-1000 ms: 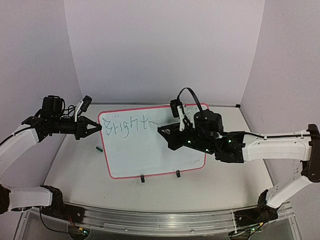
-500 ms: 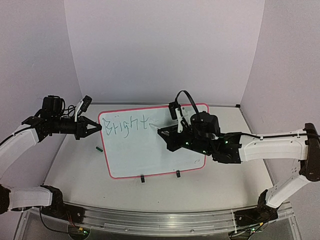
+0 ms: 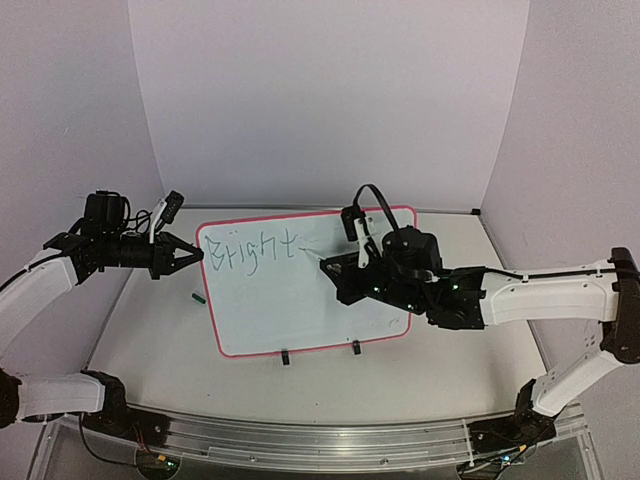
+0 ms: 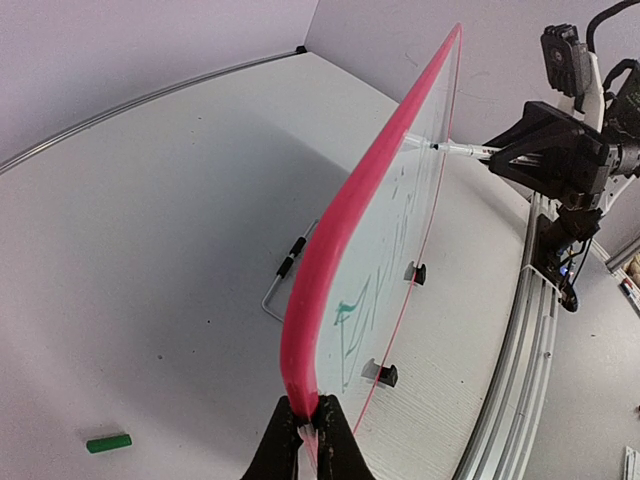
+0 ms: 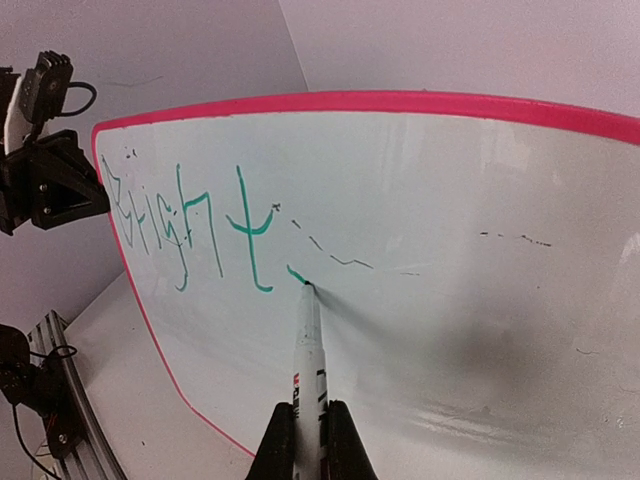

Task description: Write a sentence on the whiteboard

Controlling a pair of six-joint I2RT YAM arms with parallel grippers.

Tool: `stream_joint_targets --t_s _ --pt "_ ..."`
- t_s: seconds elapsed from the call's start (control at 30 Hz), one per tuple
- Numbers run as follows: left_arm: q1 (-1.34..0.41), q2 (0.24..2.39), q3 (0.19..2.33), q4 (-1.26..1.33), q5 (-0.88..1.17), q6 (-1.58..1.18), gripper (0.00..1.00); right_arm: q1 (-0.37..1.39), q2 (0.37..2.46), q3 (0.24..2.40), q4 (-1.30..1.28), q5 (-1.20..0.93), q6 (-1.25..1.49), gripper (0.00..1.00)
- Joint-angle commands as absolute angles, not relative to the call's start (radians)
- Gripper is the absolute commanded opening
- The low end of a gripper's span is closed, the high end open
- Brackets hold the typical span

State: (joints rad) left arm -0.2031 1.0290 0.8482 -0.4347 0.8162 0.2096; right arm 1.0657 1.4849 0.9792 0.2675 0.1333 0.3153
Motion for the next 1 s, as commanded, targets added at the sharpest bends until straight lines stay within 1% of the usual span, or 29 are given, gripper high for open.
stream_joint_targets --t_s 0.0,0.23,0.6,0.97 --pt "-0.216 1.048 0.843 -0.470 0.788 0.238 0.00 1.064 1.436 0.974 0.275 0.191 0.308 0.00" --pt "-0.216 1.048 0.843 -0.470 0.789 0.239 0.00 1.063 1.433 0.993 0.291 0.188 0.273 0.00" --pt "-0.216 1.049 0.843 -0.470 0.788 0.239 0.00 1.063 1.494 1.037 0.296 0.148 0.258 0.00" --pt "-0.216 1.048 0.843 -0.470 0.788 0.238 0.00 1.062 1.505 1.022 0.298 0.115 0.288 0.00"
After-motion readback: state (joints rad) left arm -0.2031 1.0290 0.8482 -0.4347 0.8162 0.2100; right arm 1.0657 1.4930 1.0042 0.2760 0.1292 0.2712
